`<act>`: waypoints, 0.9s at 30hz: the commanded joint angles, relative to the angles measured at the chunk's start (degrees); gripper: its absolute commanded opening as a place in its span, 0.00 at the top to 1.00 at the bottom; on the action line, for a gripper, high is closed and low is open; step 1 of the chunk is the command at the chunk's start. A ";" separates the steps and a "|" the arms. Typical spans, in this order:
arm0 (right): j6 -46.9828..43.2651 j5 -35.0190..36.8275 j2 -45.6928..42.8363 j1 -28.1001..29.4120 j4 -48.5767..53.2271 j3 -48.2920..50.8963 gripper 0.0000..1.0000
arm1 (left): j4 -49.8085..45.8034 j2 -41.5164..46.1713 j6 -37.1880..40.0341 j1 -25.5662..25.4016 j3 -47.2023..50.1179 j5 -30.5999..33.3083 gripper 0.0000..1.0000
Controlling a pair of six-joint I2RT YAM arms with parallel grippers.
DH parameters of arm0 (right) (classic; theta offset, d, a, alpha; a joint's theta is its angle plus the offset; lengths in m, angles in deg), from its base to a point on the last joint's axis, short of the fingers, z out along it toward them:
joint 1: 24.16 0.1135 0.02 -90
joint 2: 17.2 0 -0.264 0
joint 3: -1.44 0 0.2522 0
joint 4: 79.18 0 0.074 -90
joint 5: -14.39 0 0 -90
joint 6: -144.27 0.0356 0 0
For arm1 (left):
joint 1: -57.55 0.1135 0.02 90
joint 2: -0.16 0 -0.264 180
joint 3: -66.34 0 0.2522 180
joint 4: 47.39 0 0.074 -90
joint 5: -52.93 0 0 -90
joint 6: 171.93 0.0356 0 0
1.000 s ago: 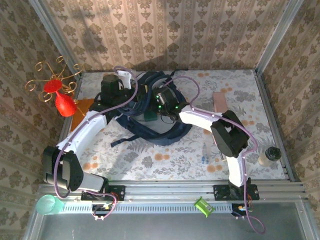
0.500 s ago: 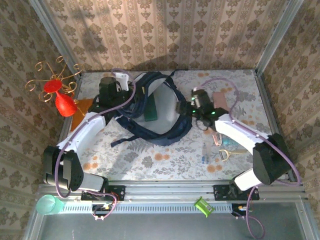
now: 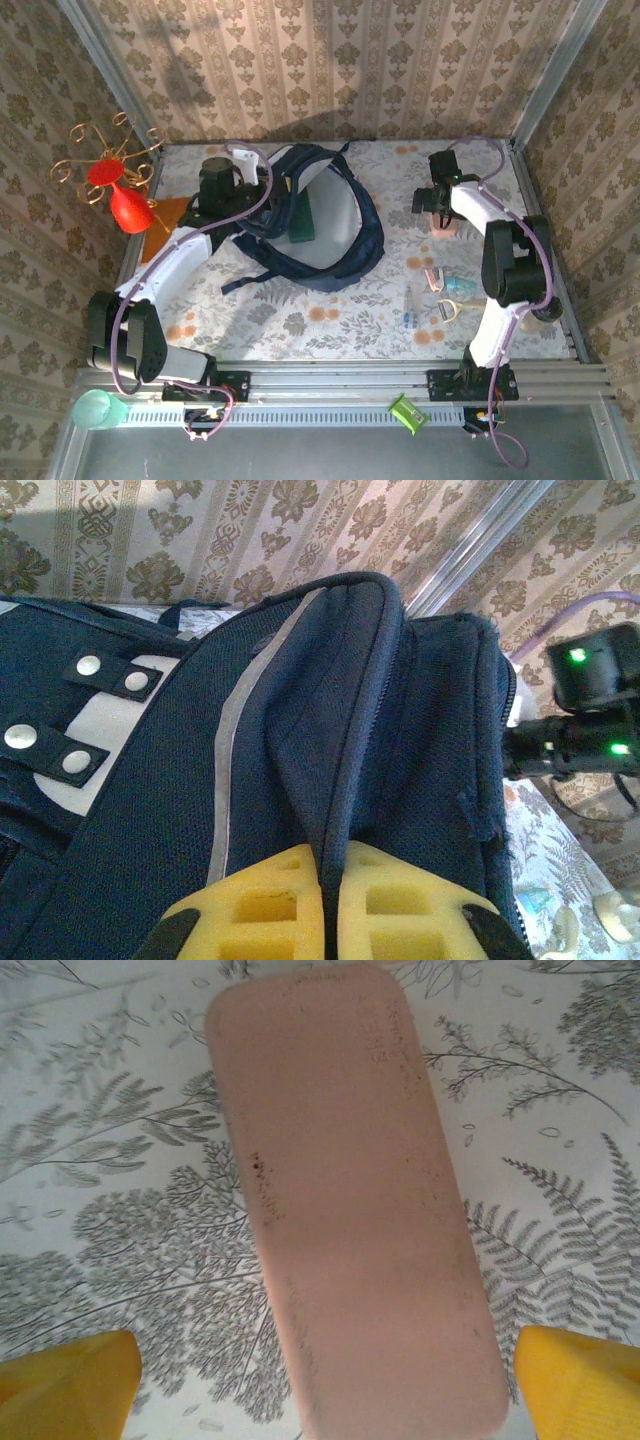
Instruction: Pack the student bag
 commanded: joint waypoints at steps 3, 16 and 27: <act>-4.42 -0.39 6.55 -2.18 8.22 -6.10 0.04 | 4.58 2.41 1.03 0.25 -0.15 -1.15 1.00; -6.77 -8.45 14.85 -4.61 12.87 -15.55 0.38 | 4.08 1.88 1.71 -0.12 -0.15 -1.04 1.00; 3.29 -29.45 -15.25 5.84 -3.44 7.41 0.48 | 3.89 1.87 2.12 -0.09 0.15 -1.17 1.00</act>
